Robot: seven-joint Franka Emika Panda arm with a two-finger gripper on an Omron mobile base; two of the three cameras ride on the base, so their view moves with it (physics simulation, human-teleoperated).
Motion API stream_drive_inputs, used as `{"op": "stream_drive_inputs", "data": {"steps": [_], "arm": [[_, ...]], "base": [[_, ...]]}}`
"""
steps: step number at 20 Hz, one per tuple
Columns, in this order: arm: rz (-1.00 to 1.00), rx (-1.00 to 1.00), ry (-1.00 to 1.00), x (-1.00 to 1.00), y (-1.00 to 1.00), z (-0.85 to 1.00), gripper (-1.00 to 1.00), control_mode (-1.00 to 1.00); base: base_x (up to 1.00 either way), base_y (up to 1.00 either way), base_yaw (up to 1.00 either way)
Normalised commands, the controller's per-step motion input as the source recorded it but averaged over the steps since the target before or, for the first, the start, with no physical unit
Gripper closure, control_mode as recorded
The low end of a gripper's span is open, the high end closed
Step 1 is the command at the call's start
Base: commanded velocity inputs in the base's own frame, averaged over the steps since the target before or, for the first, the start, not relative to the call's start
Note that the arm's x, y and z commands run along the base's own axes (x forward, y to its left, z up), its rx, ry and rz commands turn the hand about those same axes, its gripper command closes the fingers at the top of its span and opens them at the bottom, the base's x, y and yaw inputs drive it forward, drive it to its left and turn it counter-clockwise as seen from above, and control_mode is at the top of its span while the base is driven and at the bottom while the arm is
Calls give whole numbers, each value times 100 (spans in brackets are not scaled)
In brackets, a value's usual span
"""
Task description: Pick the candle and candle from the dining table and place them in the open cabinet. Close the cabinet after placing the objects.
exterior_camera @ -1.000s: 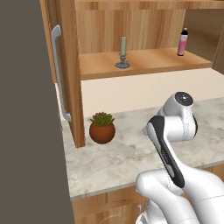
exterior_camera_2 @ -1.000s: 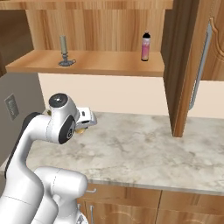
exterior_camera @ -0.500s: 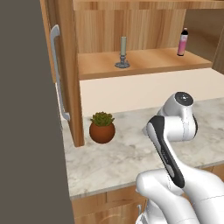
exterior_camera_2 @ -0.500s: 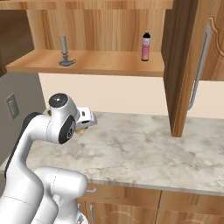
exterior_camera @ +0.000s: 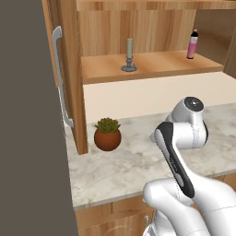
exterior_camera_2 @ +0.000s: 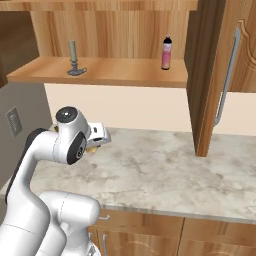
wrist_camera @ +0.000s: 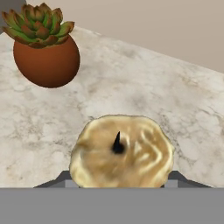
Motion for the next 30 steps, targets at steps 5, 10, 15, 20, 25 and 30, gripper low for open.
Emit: {"op": "stream_drive_inputs", "data": {"steps": [5,10,15,20,25,30], "arm": [[0,0,0,0,0,0,100,100],[0,0,0,0,0,0,100,100],[0,0,0,0,0,0,100,-100],[-1,0,0,-1,0,8,100,-100],[-5,2,-1,-10,-1,29,100,-100],[-15,2,0,-15,-3,32,100,-100]], "base": [[0,0,0],[0,0,0],[0,0,0],[0,0,0],[0,0,0],[0,0,0]]}}
